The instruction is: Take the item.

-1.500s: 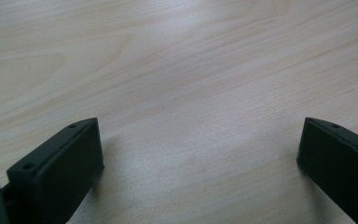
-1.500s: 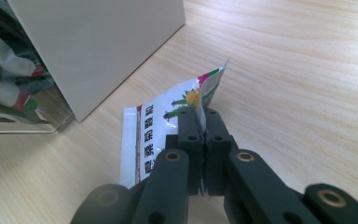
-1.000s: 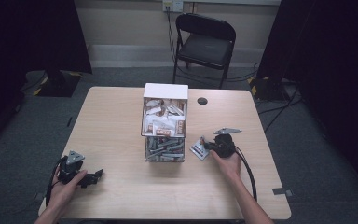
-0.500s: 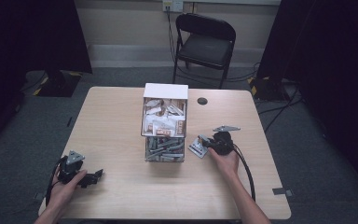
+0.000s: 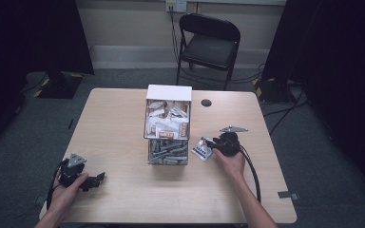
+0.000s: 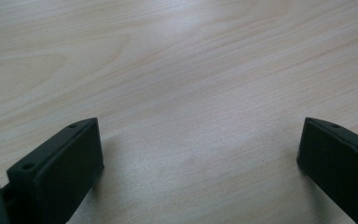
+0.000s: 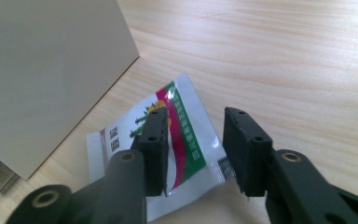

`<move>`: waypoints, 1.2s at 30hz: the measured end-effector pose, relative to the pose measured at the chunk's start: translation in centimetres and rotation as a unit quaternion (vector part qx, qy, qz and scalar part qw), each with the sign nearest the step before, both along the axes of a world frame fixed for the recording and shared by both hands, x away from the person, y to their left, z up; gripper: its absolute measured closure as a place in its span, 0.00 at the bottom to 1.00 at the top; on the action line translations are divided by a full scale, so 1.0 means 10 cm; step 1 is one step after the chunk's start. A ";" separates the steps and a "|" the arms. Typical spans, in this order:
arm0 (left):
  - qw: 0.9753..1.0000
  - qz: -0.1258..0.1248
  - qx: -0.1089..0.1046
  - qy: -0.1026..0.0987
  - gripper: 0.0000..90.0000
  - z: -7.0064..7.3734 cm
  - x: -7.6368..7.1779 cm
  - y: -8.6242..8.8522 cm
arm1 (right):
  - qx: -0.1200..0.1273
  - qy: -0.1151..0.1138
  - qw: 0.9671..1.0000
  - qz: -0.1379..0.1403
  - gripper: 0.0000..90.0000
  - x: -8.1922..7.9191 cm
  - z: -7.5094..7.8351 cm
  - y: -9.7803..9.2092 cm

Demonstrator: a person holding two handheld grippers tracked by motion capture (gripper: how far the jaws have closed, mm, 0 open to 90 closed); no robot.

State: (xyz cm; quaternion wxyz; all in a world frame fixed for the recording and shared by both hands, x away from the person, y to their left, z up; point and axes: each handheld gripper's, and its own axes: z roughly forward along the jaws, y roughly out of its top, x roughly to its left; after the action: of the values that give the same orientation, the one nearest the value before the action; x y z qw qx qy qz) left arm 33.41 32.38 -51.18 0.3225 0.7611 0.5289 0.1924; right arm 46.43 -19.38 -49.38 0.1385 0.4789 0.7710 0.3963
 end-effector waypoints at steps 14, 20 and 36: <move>1.000 0.000 0.000 0.000 0.00 0.00 0.00 0.00 | 0.022 -0.003 1.000 0.004 0.44 -0.04 0.10 -0.01; 1.000 0.000 0.000 0.000 0.00 0.00 0.00 0.00 | 0.025 0.000 1.000 0.004 0.37 -0.08 0.16 -0.03; 1.000 -0.003 0.000 0.000 0.00 0.00 0.00 0.00 | 0.048 -0.010 0.999 0.007 0.22 -0.31 0.36 -0.15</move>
State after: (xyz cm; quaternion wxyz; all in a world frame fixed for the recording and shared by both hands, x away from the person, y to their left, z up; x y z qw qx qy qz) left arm 33.45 32.41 -51.18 0.3229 0.7625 0.5270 0.1913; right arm 43.36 -20.87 -45.76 0.1206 0.4758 0.7528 0.4386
